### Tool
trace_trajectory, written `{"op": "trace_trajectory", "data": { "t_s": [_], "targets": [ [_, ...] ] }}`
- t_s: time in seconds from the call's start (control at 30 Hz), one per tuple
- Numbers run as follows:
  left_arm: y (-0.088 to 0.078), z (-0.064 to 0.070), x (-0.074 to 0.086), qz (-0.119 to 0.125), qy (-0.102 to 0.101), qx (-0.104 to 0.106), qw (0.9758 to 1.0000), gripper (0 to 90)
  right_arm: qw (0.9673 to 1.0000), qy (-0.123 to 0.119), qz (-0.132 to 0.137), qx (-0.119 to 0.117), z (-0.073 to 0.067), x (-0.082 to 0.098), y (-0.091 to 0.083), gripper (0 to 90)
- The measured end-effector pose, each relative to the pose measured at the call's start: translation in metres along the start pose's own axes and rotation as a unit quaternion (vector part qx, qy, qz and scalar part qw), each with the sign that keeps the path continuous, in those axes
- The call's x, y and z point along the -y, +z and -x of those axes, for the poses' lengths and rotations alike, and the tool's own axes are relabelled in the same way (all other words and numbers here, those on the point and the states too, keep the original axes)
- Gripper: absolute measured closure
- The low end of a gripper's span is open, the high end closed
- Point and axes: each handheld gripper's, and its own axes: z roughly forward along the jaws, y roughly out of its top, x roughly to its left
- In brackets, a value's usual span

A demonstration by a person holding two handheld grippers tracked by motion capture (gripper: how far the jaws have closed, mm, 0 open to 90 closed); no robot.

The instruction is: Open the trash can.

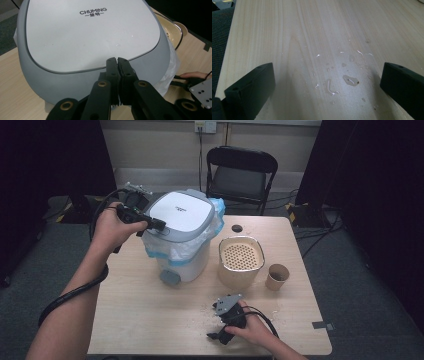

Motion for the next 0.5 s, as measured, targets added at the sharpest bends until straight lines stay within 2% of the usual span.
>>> {"op": "trace_trajectory", "data": {
  "t_s": [0.1, 0.3, 0.5],
  "targets": [
    [0.0005, 0.0025, -0.0018, -0.008, 0.003, -0.009, 0.9999, 88.5, 1.0, 0.0, 0.0, 0.0, 0.0, 0.0, 0.0, 0.0],
    [0.0005, 0.0035, -0.0023, -0.011, 0.006, -0.012, 0.9998, 88.9, 1.0, 0.0, 0.0, 0.0, 0.0, 0.0, 0.0, 0.0],
    [0.0006, 0.0024, 0.0002, -0.003, 0.005, -0.006, 1.0, 89.9, 1.0, 0.0, 0.0, 0.0, 0.0, 0.0, 0.0, 0.0]
  ]
}}
